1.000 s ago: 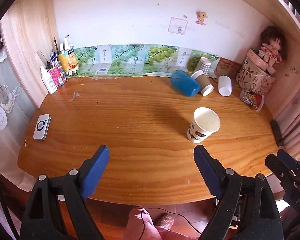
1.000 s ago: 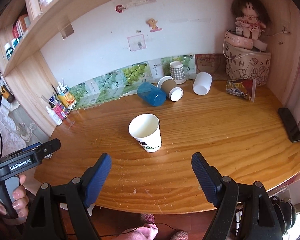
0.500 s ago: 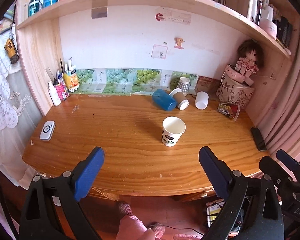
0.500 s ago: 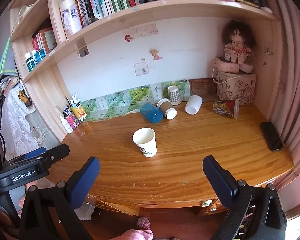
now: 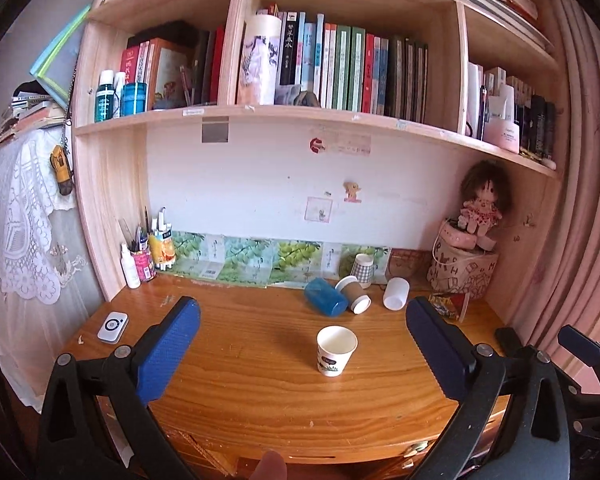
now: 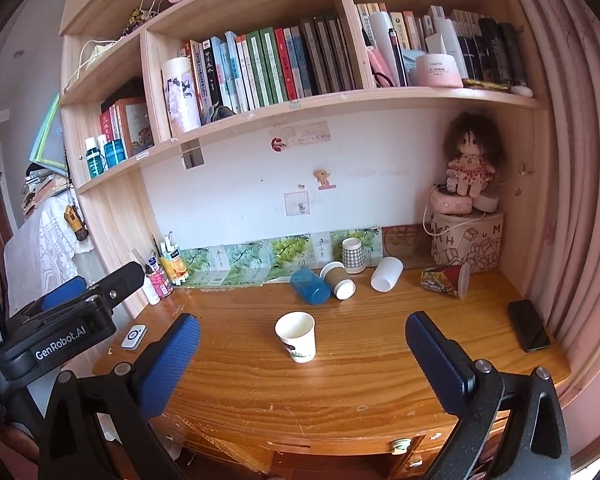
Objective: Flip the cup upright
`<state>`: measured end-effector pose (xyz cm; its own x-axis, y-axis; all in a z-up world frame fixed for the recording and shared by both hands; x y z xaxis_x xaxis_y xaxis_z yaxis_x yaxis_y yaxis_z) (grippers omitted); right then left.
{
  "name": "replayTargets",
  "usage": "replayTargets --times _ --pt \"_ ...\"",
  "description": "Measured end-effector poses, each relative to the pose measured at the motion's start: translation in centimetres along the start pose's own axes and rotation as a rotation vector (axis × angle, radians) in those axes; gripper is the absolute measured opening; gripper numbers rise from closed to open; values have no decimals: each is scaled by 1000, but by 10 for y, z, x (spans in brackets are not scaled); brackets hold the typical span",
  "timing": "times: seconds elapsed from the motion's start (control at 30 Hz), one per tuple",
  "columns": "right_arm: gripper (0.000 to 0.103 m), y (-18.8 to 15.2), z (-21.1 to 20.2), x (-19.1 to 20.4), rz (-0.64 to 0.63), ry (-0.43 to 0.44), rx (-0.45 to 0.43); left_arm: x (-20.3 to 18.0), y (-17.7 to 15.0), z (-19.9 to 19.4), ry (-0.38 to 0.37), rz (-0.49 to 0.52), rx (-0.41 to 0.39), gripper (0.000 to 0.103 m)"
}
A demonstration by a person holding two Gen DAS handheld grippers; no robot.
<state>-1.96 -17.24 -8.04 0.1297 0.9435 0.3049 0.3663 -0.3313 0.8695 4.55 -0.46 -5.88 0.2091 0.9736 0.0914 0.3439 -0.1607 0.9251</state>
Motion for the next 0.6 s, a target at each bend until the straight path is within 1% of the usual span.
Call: replayTargets --times 0.1,0.2,0.3,0.43,0.6 --pt "103 5 -7 -3 -1 -17 -50 -2 2 -6 26 -4 -36 103" --pt "103 9 -12 -7 8 -39 -97 -4 3 -9 46 2 -50 103" --pt "103 11 -14 -12 21 -56 -125 -5 2 -9 54 1 -63 103" --pt "103 11 -10 -14 32 -50 -124 -6 4 -11 71 6 -84 103" --pt "103 13 -5 -13 26 -45 -122 -7 6 -8 79 14 -82 103"
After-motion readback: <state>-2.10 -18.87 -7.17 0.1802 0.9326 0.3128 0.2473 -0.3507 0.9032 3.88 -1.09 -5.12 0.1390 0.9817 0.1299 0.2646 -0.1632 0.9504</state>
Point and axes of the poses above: each gripper's, at about its wrist camera, not at the fingertips, and z roughly the way its jaws point, x to its left, y to its top, the point moved 3 cm from there along z, roughly the way its jaws point, and after that the axes turned 11 degrees about z, right-handed, at the moved point
